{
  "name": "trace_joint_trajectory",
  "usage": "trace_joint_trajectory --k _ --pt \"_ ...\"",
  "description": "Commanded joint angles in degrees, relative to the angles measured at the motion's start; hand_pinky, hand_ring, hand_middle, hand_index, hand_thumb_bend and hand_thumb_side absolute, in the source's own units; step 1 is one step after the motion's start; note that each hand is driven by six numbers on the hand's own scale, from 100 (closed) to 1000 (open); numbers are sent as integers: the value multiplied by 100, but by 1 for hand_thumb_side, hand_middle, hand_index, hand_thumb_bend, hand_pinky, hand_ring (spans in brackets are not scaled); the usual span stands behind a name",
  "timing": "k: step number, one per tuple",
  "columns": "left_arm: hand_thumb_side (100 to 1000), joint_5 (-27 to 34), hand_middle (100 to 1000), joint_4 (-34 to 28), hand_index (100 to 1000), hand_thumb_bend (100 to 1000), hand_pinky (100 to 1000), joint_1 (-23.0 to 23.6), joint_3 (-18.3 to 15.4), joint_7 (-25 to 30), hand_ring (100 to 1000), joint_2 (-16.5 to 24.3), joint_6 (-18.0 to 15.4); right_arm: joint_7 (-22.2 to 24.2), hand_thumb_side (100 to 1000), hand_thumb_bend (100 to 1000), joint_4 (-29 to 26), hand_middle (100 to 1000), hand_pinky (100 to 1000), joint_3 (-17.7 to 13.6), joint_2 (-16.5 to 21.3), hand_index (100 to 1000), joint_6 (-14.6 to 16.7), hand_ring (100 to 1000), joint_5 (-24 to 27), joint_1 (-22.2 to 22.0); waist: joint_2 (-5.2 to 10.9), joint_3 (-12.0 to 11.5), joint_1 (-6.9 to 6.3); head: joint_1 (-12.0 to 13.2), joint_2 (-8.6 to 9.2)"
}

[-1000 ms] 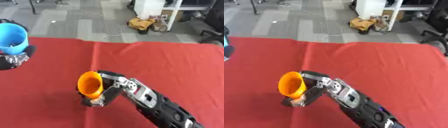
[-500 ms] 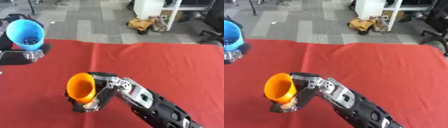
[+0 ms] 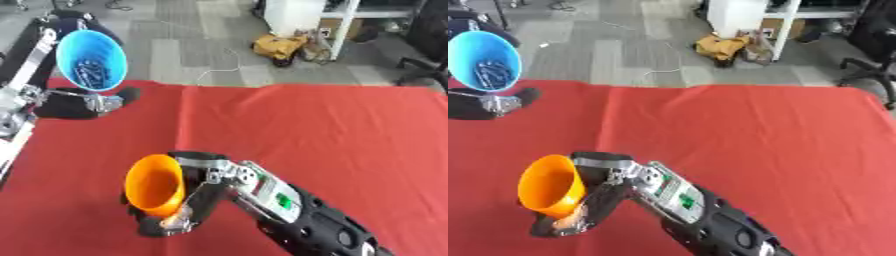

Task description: Pour the contents of one cup into another cup.

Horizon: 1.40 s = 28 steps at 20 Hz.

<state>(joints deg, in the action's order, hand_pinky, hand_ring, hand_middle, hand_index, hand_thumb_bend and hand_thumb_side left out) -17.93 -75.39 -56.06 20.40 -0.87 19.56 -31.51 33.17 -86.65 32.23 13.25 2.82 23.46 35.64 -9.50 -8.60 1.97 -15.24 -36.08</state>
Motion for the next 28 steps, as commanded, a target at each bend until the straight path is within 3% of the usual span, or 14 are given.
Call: trace_joint_trajectory --k 1,11,28 --pt "100 -412 429 -253 639 615 470 -140 -69 -178 454 29 -204 32 100 334 -54 422 733 -10 -19 675 9 542 41 102 84 -5 -10 -7 70" --pt "100 -844 424 -638 637 634 473 -29 201 -354 448 21 -433 28 100 337 -36 422 733 -21 -25 676 15 542 46 76 91 -34 21 -21 60" --pt "100 -1675 414 -812 641 645 486 12 256 -640 432 28 -783 43 100 340 4 422 733 -24 -32 675 19 545 49 60 94 -22 27 -23 56"
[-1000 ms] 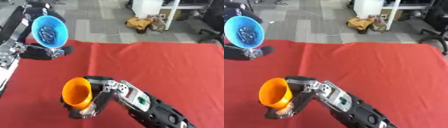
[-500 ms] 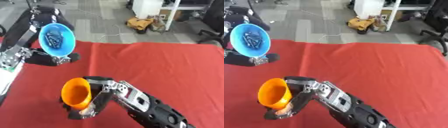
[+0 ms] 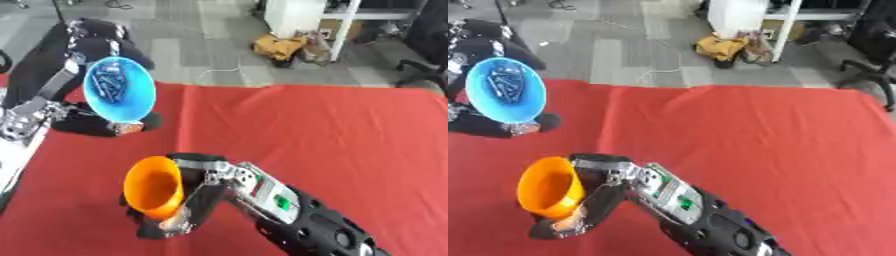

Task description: Pour the contents of one cup into another cup.

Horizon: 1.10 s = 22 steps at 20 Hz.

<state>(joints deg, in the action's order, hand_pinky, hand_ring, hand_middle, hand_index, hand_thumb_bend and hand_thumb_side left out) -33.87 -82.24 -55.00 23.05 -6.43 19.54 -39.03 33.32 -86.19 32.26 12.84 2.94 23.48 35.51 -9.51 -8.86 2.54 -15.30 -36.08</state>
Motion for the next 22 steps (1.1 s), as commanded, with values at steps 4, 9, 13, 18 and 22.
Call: trace_joint_trajectory --k 4,9,13,18,22 --pt "100 -157 412 -149 640 644 486 -79 3 -164 430 36 -64 35 100 340 -32 422 734 -25 7 675 -1 545 58 68 93 5 -31 -20 53" --pt "100 -253 411 -178 641 644 487 -61 7 -280 429 57 -113 37 100 340 -22 422 734 -28 7 674 -10 546 79 64 90 8 -32 -34 51" --pt "100 -350 411 -153 640 647 487 -35 21 -348 429 59 -148 36 100 340 -42 422 734 -28 30 675 -11 546 91 50 88 14 -35 -42 50" --pt "100 -570 379 -179 642 654 492 4 28 -416 420 69 -246 29 100 340 -68 422 734 -27 54 675 -28 546 115 35 87 18 -42 -51 47" --pt "100 -774 351 -214 643 652 495 22 26 -548 404 83 -314 23 100 340 -74 422 734 -28 62 675 -36 547 123 31 88 17 -49 -57 49"
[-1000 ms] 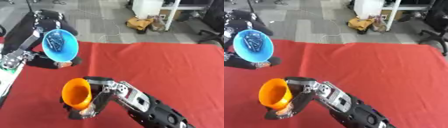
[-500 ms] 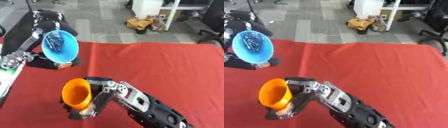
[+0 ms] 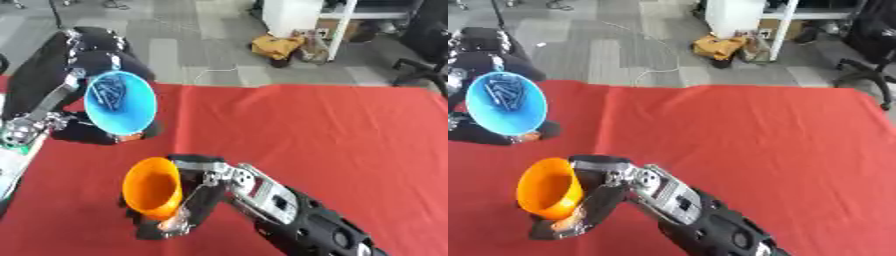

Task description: Pour the contents of one cup into another cup.

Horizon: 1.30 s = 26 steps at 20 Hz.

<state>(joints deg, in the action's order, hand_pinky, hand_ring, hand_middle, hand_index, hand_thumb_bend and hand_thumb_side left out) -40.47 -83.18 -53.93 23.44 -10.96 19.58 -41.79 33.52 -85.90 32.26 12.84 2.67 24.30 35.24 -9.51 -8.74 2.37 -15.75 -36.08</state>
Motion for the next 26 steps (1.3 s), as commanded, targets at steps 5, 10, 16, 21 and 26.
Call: trace_joint_trajectory --k 5,10,16,21,26 --pt "100 -295 336 -175 642 650 496 -52 11 -275 351 99 -124 5 100 340 -95 422 733 -40 67 675 -6 547 42 50 88 2 -28 -12 48" --pt "100 -429 341 -242 641 649 496 -33 44 -425 338 122 -209 17 100 341 -71 421 732 -53 68 673 3 547 39 40 90 -7 -23 -13 43" --pt "100 -541 345 -315 640 647 498 -4 57 -599 343 164 -280 7 100 341 -66 421 730 -60 76 672 2 547 52 37 91 -28 -19 -23 42" --pt "100 -657 351 -342 640 648 500 5 63 -698 350 179 -329 10 100 341 -60 420 729 -63 80 672 0 547 61 36 91 -39 -11 -25 35" --pt "100 -806 355 -348 640 649 502 16 76 -781 355 177 -369 13 100 341 -60 420 729 -66 84 671 1 548 63 37 91 -46 -8 -34 30"
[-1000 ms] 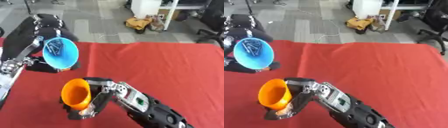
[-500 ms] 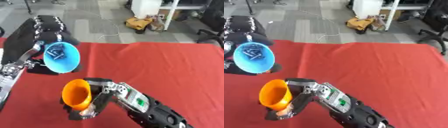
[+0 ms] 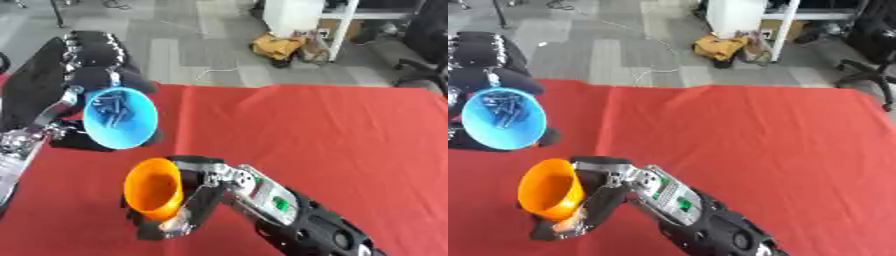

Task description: Pour the contents of one cup into another cup.

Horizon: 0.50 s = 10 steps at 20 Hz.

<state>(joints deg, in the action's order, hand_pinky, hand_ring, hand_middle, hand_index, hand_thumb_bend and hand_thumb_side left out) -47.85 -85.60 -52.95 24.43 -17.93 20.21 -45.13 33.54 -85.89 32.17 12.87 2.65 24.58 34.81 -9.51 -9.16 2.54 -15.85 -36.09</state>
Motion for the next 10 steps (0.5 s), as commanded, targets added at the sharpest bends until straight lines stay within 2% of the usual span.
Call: trace_joint_trajectory --k 1,10 --pt "100 -95 357 -103 641 650 503 -81 -19 -101 358 114 -42 13 100 341 -61 420 729 -58 83 671 3 548 35 80 91 -5 -26 -25 30" --pt "100 -407 366 -112 642 652 508 -80 -1 -258 370 107 -88 8 100 341 -61 420 728 -62 90 671 8 548 36 89 90 1 -32 -37 39"
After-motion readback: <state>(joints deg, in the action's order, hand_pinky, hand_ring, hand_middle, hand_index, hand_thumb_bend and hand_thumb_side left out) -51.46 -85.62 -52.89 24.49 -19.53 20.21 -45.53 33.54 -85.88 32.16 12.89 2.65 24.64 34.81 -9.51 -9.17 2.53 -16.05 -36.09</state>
